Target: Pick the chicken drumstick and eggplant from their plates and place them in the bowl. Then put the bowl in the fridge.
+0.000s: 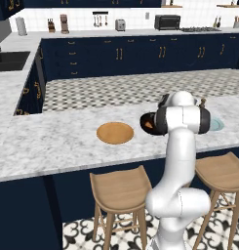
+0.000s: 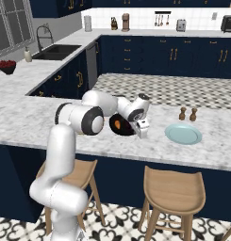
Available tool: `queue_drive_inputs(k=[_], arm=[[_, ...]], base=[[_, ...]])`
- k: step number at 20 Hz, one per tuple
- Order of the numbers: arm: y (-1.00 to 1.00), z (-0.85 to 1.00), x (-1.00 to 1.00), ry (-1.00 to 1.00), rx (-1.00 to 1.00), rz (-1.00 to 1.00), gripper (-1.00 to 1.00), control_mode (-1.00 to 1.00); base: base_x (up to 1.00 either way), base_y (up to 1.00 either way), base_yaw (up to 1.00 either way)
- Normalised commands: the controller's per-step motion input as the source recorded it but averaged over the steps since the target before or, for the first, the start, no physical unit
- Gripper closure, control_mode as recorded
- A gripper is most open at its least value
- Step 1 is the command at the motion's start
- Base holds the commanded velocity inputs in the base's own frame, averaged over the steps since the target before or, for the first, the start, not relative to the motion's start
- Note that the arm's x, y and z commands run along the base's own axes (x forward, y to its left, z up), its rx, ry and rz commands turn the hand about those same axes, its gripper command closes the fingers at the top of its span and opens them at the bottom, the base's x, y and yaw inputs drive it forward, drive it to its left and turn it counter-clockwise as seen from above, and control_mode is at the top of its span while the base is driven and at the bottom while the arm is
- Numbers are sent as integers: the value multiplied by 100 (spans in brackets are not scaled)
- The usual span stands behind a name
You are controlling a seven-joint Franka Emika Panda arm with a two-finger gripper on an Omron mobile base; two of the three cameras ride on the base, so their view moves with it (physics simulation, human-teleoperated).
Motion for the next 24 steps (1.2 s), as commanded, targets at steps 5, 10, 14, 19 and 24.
queue_drive_inputs(k=[5, 10, 14, 19, 24], arm=[[12, 71, -63, -17, -1, 0, 100, -100], [26, 97, -90, -8, 0, 0, 100, -100], [22, 94, -100, 0, 0, 0, 100, -100], [30, 82, -100, 1, 0, 0, 100, -100], [22, 48, -75, 4, 0, 0, 100, -100]], base=[[0, 0, 0], [0, 0, 0], [0, 0, 0], [0, 0, 0], [0, 0, 0]])
